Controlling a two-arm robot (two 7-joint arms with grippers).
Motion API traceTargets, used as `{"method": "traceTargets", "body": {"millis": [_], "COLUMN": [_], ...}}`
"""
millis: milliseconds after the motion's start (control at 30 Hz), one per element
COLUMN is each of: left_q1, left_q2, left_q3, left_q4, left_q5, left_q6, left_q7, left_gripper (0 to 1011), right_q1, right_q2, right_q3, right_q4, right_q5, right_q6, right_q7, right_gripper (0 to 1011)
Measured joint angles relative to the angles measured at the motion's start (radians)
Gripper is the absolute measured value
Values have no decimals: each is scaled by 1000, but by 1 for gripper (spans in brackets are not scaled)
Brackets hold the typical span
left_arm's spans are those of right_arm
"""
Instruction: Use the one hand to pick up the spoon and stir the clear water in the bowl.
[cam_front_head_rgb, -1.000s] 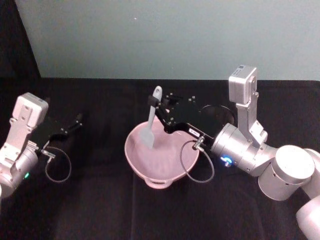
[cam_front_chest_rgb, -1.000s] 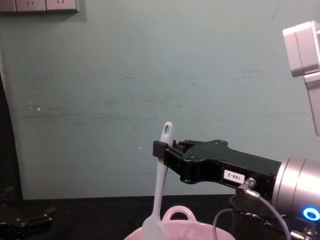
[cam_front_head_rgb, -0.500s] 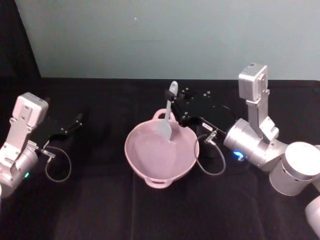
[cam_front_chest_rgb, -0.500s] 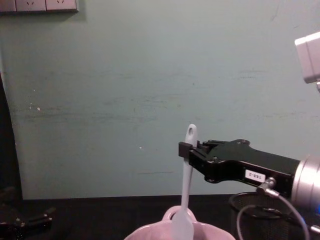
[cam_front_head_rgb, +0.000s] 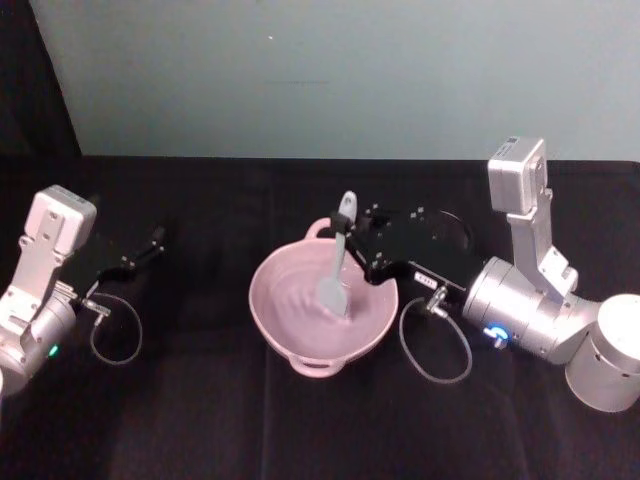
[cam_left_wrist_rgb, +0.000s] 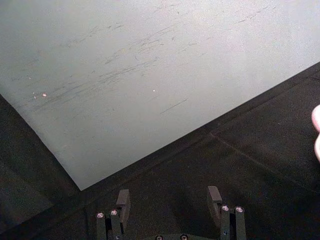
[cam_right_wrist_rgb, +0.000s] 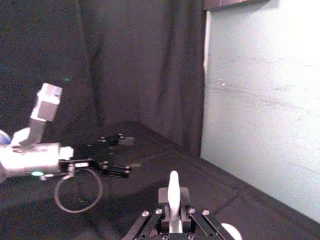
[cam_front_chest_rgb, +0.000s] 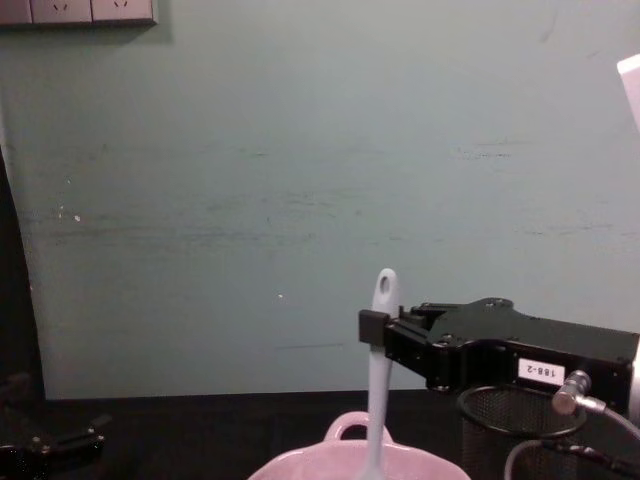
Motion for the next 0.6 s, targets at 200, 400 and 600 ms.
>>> {"method": "traceTargets", "body": {"millis": [200, 400, 600], "left_q1": [0, 0, 0], "left_q2": [0, 0, 0], "left_q3": [0, 0, 0], "left_q4": [0, 0, 0], "left_q5": [0, 0, 0], "left_q6": [0, 0, 0], "left_q7": [0, 0, 0], "left_gripper": [1011, 1011, 1011], "right_q1": [-1, 21, 53], "right_q2": [-5, -36, -76], "right_q3": [-24, -47, -55], "right_q4": [-10, 24, 81], "right_q5": [30, 35, 20], "right_q6": [20, 1, -43], "right_q7": [13, 6, -16], "right_gripper": [125, 125, 125]}}
